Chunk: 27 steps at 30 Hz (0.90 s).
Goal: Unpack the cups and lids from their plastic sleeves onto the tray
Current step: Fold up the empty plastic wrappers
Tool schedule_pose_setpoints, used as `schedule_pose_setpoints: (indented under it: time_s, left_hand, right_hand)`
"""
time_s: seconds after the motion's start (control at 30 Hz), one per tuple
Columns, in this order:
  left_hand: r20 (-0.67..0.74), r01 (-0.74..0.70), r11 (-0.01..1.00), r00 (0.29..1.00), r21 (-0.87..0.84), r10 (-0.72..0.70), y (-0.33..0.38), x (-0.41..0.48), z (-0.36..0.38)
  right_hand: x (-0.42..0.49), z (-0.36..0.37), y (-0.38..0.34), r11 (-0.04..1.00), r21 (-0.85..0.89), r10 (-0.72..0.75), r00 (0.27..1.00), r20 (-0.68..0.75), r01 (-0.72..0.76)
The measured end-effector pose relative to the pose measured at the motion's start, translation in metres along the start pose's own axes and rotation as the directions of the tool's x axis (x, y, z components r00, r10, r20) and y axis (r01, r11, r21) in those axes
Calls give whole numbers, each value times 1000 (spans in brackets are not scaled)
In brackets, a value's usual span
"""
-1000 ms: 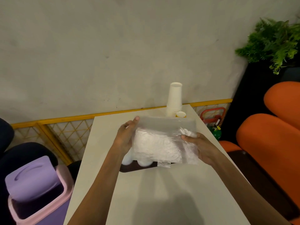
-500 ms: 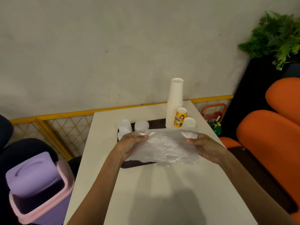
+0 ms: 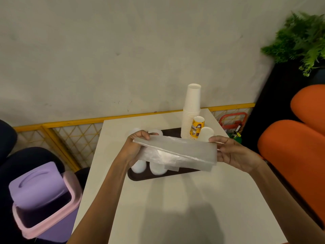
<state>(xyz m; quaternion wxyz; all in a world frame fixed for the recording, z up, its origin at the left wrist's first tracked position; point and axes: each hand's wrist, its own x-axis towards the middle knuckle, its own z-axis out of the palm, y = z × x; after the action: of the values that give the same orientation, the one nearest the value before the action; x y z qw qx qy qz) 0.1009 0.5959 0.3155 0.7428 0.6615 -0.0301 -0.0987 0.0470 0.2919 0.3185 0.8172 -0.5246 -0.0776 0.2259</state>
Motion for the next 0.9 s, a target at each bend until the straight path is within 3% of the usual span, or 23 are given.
schedule_pose_setpoints:
  time_s: [0.07, 0.1, 0.23, 0.33, 0.47, 0.53, 0.6, 0.7, 0.8, 0.9]
  left_hand:
    - [62, 5, 1000, 998, -26, -3, 3, 0, 1]
    - [94, 3, 1000, 996, -21, -1, 5, 0, 2]
    - [185, -18, 997, 983, 77, 4, 10, 1, 8]
    - [245, -42, 987, 970, 153, 4, 14, 5, 12]
    - [310, -76, 970, 951, 231, 0, 21, 10, 15]
    - [300, -58, 983, 954, 175, 4, 21, 13, 15]
    - [192, 50, 997, 981, -64, -37, 16, 18, 15]
    - [42, 168, 898, 985, -407, -165, 3, 19, 15]
    - [75, 274, 913, 962, -304, -263, -14, 13, 18]
    - [98, 241, 965, 968, -104, -231, -18, 7, 28]
  right_hand:
    - [3, -1, 6, 972, 222, 46, 987, 155, -80]
    - [5, 1, 9, 960, 255, 79, 987, 136, -112]
    - [17, 30, 21, 953, 109, 289, 956, -47, -282]
    - [24, 51, 27, 953, 45, 301, 942, -146, -298]
    - [29, 64, 25, 889, -171, 441, 895, 67, -425]
    - [34, 64, 24, 878, -254, 416, 909, -11, -405]
    - [36, 67, 27, 891, -296, 323, 938, -123, -345]
    - [40, 62, 32, 921, -261, 249, 953, -174, -289]
    - [46, 60, 39, 941, -251, 175, 961, -214, -227]
    - [50, 63, 47, 943, -257, 155, 961, -229, -213]
